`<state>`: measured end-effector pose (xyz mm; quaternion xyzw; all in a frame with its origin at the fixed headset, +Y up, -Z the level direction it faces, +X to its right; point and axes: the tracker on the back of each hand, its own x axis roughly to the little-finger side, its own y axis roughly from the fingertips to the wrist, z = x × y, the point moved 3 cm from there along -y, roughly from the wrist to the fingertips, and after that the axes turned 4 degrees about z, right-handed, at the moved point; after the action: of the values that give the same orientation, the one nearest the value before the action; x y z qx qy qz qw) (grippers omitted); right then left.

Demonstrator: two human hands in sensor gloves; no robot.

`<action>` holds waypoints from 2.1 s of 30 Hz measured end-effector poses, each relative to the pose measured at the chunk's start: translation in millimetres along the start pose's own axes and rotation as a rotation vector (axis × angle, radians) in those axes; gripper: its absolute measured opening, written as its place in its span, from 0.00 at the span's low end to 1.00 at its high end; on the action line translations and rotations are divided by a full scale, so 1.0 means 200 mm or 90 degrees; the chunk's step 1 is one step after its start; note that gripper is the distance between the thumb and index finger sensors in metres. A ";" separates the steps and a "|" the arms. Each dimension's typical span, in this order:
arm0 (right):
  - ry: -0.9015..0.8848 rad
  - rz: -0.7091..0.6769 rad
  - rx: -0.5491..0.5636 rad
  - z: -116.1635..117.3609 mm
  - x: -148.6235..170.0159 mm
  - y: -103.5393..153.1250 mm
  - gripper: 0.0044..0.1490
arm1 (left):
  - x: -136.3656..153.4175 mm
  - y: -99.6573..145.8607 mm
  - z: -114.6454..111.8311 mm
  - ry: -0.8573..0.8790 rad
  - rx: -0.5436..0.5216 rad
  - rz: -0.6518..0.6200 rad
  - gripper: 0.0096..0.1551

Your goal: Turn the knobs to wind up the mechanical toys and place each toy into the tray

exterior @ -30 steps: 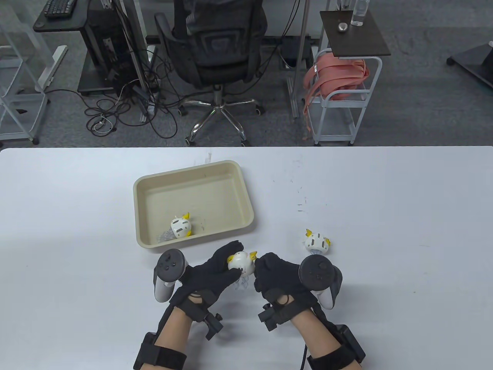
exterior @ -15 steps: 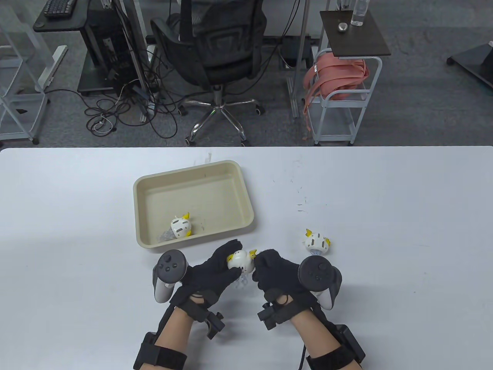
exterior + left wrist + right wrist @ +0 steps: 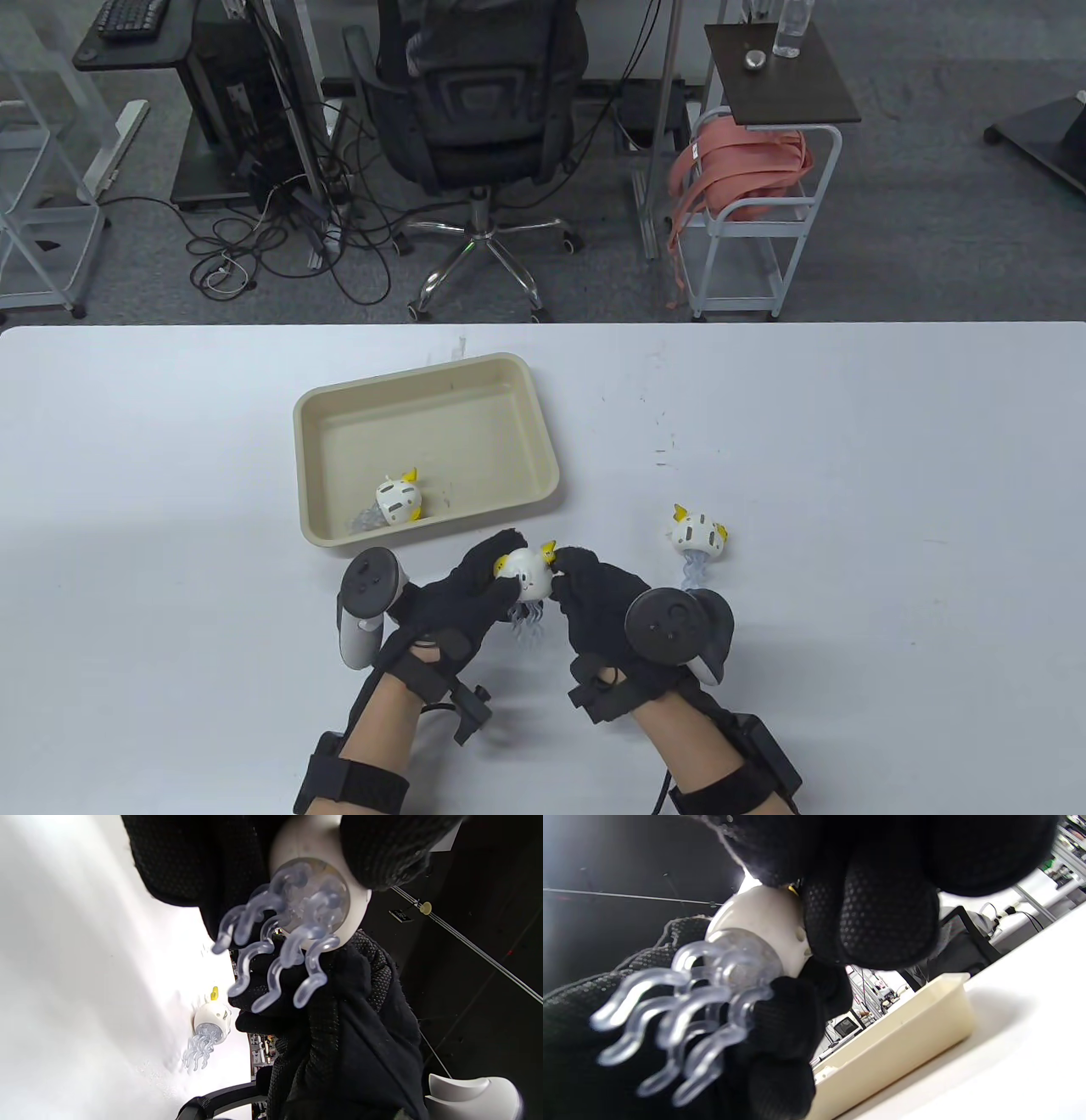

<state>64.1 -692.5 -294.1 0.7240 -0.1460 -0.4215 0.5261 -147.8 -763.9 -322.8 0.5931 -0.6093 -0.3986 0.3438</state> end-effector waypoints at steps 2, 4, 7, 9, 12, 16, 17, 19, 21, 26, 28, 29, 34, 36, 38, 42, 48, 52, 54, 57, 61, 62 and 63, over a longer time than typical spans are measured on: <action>0.019 -0.010 0.011 -0.01 -0.01 0.00 0.28 | 0.00 0.00 -0.01 0.008 0.005 0.001 0.42; 0.017 0.000 0.017 -0.01 0.01 0.00 0.28 | 0.00 0.00 -0.01 0.000 0.006 -0.002 0.42; -0.028 0.039 0.016 -0.02 0.05 0.00 0.27 | 0.00 0.00 -0.03 -0.010 0.011 -0.004 0.42; -0.072 0.094 -0.005 -0.02 0.09 -0.01 0.27 | -0.02 0.00 -0.03 -0.036 0.012 -0.011 0.42; -0.174 0.177 -0.031 0.00 0.17 -0.01 0.27 | -0.04 0.00 -0.03 -0.074 0.010 -0.023 0.41; -0.220 0.209 -0.051 0.01 0.21 0.00 0.27 | -0.04 0.00 -0.03 -0.077 0.010 -0.027 0.41; -0.221 0.211 -0.056 0.01 0.22 0.00 0.27 | -0.04 0.00 -0.03 -0.084 0.008 -0.026 0.41; -0.222 0.210 -0.054 0.02 0.22 0.00 0.27 | -0.04 0.00 -0.02 -0.098 0.003 -0.025 0.41; -0.201 0.199 -0.044 0.01 0.21 0.00 0.27 | -0.04 0.00 -0.02 -0.093 0.002 -0.022 0.41; -0.170 0.172 -0.014 -0.01 0.18 0.00 0.28 | -0.04 0.00 -0.01 -0.091 -0.010 -0.020 0.41; -0.157 0.155 0.000 -0.02 0.16 0.00 0.27 | -0.04 0.00 -0.01 -0.099 -0.016 -0.015 0.41; -0.145 0.145 0.005 -0.02 0.15 0.00 0.28 | -0.03 0.00 -0.01 -0.101 -0.022 -0.012 0.41; -0.097 0.085 -0.019 0.00 0.08 -0.01 0.30 | 0.00 0.00 0.01 -0.047 -0.032 0.001 0.41; -0.094 0.069 -0.037 0.01 0.07 -0.01 0.31 | 0.01 0.01 0.02 -0.020 -0.031 0.002 0.41; -0.066 0.046 -0.039 0.02 0.04 -0.01 0.31 | 0.02 0.01 0.02 0.020 -0.027 0.006 0.41; 0.013 -0.010 -0.003 0.00 0.00 0.01 0.29 | 0.04 0.00 0.00 0.063 -0.003 0.016 0.41; 0.074 -0.047 0.030 -0.01 -0.03 0.01 0.28 | 0.04 0.00 0.00 0.067 0.004 0.020 0.41; 0.091 -0.050 0.043 -0.02 -0.03 0.01 0.28 | 0.03 0.00 -0.02 0.073 0.009 0.021 0.41; 0.046 -0.009 0.041 -0.02 0.00 0.00 0.27 | 0.02 0.00 -0.02 0.031 0.010 0.010 0.41; -0.078 0.110 0.002 -0.02 0.10 -0.01 0.27 | -0.01 0.00 -0.03 -0.025 0.009 -0.005 0.40; -0.225 0.217 -0.052 0.01 0.21 0.00 0.27 | -0.02 0.00 -0.03 -0.046 0.012 -0.017 0.40; -0.232 0.217 -0.050 0.01 0.21 0.00 0.27 | -0.02 0.00 -0.03 -0.051 0.012 -0.017 0.40; -0.231 0.218 -0.051 0.01 0.22 0.00 0.27 | -0.03 0.00 -0.04 -0.057 0.008 -0.016 0.40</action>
<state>88.5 -722.9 -315.3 0.5798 -0.3419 -0.4546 0.5833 -141.3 -759.2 -319.2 0.5844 -0.6192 -0.4249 0.3074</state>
